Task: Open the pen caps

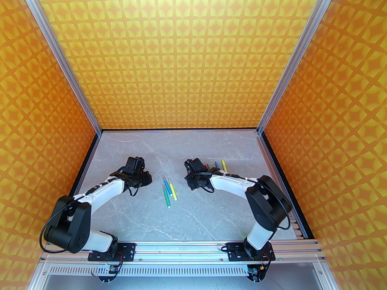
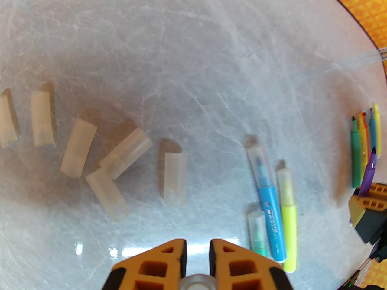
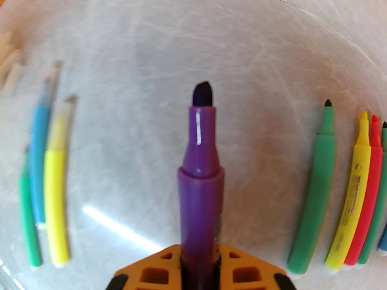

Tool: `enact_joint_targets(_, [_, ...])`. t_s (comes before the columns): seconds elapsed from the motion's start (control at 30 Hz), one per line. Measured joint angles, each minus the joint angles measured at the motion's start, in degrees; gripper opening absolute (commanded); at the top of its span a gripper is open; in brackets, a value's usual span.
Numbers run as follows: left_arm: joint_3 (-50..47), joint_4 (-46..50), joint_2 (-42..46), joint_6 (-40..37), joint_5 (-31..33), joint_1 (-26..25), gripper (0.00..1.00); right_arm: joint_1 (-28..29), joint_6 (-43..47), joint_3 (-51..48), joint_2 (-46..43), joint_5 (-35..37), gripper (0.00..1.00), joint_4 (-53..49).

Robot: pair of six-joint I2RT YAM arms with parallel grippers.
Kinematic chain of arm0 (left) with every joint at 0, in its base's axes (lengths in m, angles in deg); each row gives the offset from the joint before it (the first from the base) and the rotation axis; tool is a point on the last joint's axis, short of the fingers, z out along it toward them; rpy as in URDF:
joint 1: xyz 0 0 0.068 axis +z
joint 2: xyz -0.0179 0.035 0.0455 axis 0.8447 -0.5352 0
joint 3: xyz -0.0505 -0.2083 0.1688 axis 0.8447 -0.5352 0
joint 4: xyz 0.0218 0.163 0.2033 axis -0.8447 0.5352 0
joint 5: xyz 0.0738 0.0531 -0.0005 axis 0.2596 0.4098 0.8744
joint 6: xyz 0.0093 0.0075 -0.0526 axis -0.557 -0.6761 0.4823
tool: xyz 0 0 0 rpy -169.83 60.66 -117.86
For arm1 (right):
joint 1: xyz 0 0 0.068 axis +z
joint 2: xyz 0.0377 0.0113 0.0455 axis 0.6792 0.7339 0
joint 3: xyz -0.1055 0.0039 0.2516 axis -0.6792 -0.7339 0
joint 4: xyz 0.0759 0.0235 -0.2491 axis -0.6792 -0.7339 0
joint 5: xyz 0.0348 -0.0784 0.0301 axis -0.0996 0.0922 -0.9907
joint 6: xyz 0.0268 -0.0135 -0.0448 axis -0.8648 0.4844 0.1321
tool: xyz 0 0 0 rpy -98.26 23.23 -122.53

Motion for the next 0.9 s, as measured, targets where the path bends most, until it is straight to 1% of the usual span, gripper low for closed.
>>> enact_joint_targets(0.27, [3.3,1.7,-4.9,-1.9,0.0,0.0,0.0,-0.4,0.0,2.9,4.5,5.3,0.01,-1.5])
enact_joint_targets(0.5, [6.5,3.3,-10.1,-3.1,0.0,0.0,0.0,-0.5,0.7,4.4,6.6,7.9,0.04,-2.5])
enact_joint_targets(0.73, [6.8,4.5,-11.7,-3.6,0.0,0.0,0.0,-0.5,1.0,4.7,6.9,9.0,0.1,-2.6])
enact_joint_targets(0.8, [6.8,4.6,-11.8,-3.8,0.0,0.0,0.03,-0.5,1.1,4.7,7.0,9.3,0.12,-2.6])
enact_joint_targets(0.9, [6.8,5.1,-11.9,-4.1,0.2,0.0,0.08,-0.5,1.3,4.8,7.0,9.3,0.19,-2.7])
